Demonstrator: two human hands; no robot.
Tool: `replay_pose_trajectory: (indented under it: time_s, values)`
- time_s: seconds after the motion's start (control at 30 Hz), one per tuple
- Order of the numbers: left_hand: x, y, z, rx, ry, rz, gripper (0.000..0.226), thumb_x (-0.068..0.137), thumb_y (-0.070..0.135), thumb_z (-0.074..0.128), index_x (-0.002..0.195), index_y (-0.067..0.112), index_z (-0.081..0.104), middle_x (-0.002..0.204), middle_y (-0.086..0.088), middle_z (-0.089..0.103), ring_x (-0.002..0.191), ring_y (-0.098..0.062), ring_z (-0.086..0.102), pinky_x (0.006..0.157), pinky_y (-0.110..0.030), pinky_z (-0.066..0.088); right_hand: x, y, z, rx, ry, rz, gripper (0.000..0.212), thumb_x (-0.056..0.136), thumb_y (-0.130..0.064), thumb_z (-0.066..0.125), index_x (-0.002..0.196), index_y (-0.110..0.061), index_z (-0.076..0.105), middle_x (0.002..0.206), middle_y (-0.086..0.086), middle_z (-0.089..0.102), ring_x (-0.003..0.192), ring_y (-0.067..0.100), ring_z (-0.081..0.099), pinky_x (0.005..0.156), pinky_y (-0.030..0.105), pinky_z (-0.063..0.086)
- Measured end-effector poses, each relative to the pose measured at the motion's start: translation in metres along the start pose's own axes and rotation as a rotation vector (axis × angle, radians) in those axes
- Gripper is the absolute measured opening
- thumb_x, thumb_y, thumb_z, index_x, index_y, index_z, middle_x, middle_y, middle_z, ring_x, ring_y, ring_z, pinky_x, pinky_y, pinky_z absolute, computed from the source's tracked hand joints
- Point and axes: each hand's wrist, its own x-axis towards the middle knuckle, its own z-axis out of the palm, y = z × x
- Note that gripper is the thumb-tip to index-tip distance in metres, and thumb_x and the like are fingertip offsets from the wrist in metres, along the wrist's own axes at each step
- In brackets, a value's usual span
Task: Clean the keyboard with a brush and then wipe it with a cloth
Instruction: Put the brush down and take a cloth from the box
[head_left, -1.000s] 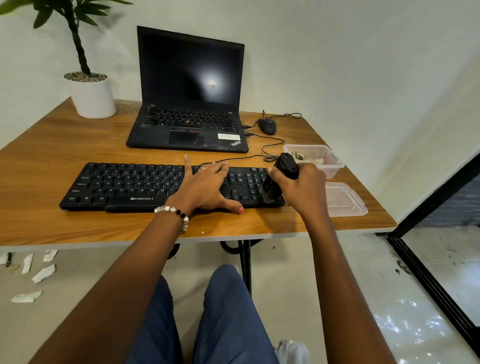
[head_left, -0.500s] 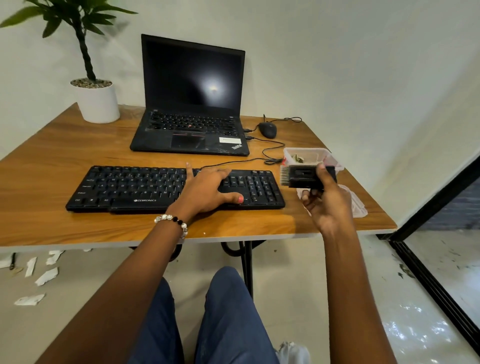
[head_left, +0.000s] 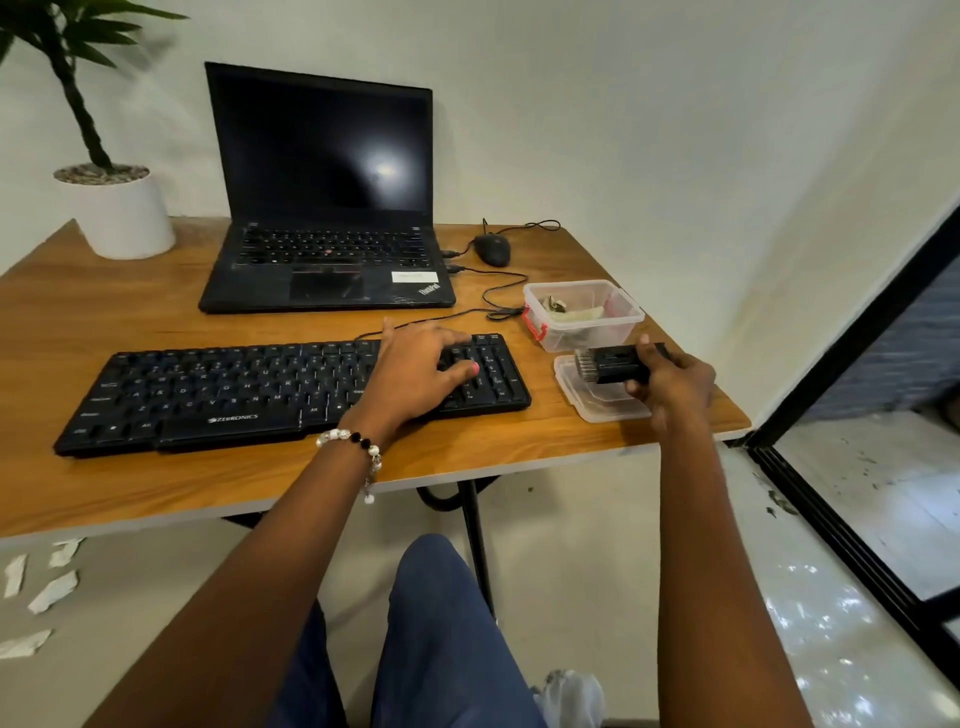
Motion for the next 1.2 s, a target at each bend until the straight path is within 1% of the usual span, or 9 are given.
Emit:
replay_pose_trajectory:
  time_s: [0.07, 0.2, 0.37, 0.53, 0.67, 0.8, 1.0, 1.1, 1.2]
  values:
    - [0.003, 0.002, 0.003, -0.007, 0.001, 0.01, 0.041, 0.089, 0.044, 0.062, 0.125, 0.025, 0.062, 0.13, 0.002, 0.06, 0.125, -0.018, 0.049, 0.113, -0.06, 0.012, 0.001, 0.003, 0.002, -0.118, 0.014, -0.025, 0.048, 0.082, -0.034, 0.076, 0.118, -0.004, 0.064, 0.109, 0.009, 0.07, 0.083, 0.021, 0.07, 0.063, 0.028, 0.056]
    - [0.007, 0.005, 0.007, -0.021, 0.009, 0.017, 0.038, 0.09, 0.04, 0.063, 0.124, 0.023, 0.063, 0.129, 0.001, 0.061, 0.124, -0.018, 0.05, 0.115, -0.059, 0.007, 0.004, 0.008, 0.004, -0.311, 0.043, -0.099, 0.038, 0.088, -0.034, 0.069, 0.114, -0.007, 0.066, 0.096, 0.008, 0.069, 0.057, 0.013, 0.06, 0.053, 0.021, 0.05]
    - [0.017, 0.011, 0.006, -0.053, 0.024, 0.015, 0.035, 0.09, 0.036, 0.064, 0.121, 0.021, 0.065, 0.125, 0.001, 0.064, 0.121, -0.019, 0.053, 0.116, -0.057, 0.001, 0.007, 0.008, 0.007, -0.473, 0.146, -0.197, 0.047, 0.086, -0.036, 0.071, 0.121, -0.005, 0.065, 0.115, 0.015, 0.068, 0.096, 0.032, 0.068, 0.087, 0.037, 0.056]
    - [0.038, 0.024, 0.005, -0.073, 0.033, 0.009, 0.036, 0.09, 0.036, 0.064, 0.122, 0.022, 0.064, 0.128, 0.0, 0.062, 0.125, -0.019, 0.051, 0.118, -0.055, 0.005, 0.015, -0.012, 0.019, -0.504, 0.171, -0.341, 0.033, 0.089, -0.027, 0.069, 0.114, -0.005, 0.07, 0.113, 0.013, 0.069, 0.101, 0.029, 0.066, 0.09, 0.034, 0.052]
    - [0.062, 0.041, 0.01, -0.174, 0.063, -0.011, 0.035, 0.088, 0.032, 0.067, 0.121, 0.02, 0.066, 0.125, 0.0, 0.064, 0.12, -0.017, 0.054, 0.113, -0.051, 0.027, 0.032, -0.033, 0.043, -0.548, 0.004, -0.483, 0.023, 0.087, -0.021, 0.072, 0.105, -0.006, 0.073, 0.1, 0.011, 0.073, 0.087, 0.026, 0.07, 0.087, 0.038, 0.056]
    - [0.086, 0.049, 0.029, -0.201, 0.042, -0.021, 0.036, 0.087, 0.034, 0.069, 0.119, 0.017, 0.067, 0.118, 0.0, 0.068, 0.109, -0.016, 0.061, 0.099, -0.035, 0.044, 0.059, -0.05, 0.068, -0.833, -0.188, -0.584, 0.02, 0.083, -0.018, 0.075, 0.099, -0.005, 0.075, 0.102, 0.012, 0.072, 0.096, 0.024, 0.066, 0.085, 0.028, 0.049]
    - [0.108, 0.054, 0.05, -0.115, 0.033, -0.025, 0.047, 0.086, 0.043, 0.066, 0.125, 0.018, 0.063, 0.127, -0.004, 0.062, 0.12, -0.023, 0.052, 0.107, -0.049, 0.034, 0.084, -0.051, 0.097, -1.281, -0.496, -0.494, 0.043, 0.082, -0.033, 0.076, 0.113, -0.004, 0.07, 0.116, 0.012, 0.066, 0.106, 0.027, 0.06, 0.082, 0.03, 0.045]
    - [0.111, 0.053, 0.056, -0.071, 0.011, -0.017, 0.045, 0.085, 0.046, 0.066, 0.122, 0.021, 0.065, 0.122, 0.0, 0.064, 0.117, -0.019, 0.053, 0.109, -0.052, 0.029, 0.091, -0.047, 0.103, -1.372, -0.533, -0.48, 0.046, 0.082, -0.033, 0.076, 0.12, -0.009, 0.066, 0.123, 0.01, 0.062, 0.11, 0.027, 0.057, 0.091, 0.033, 0.046]
    - [0.112, 0.05, 0.059, 0.0, 0.001, -0.007, 0.043, 0.086, 0.046, 0.064, 0.123, 0.025, 0.065, 0.127, 0.005, 0.06, 0.121, -0.016, 0.049, 0.113, -0.055, 0.02, 0.094, -0.044, 0.108, -1.375, -0.547, -0.514, 0.043, 0.081, -0.03, 0.078, 0.117, -0.009, 0.07, 0.12, 0.011, 0.064, 0.1, 0.022, 0.056, 0.083, 0.028, 0.043]
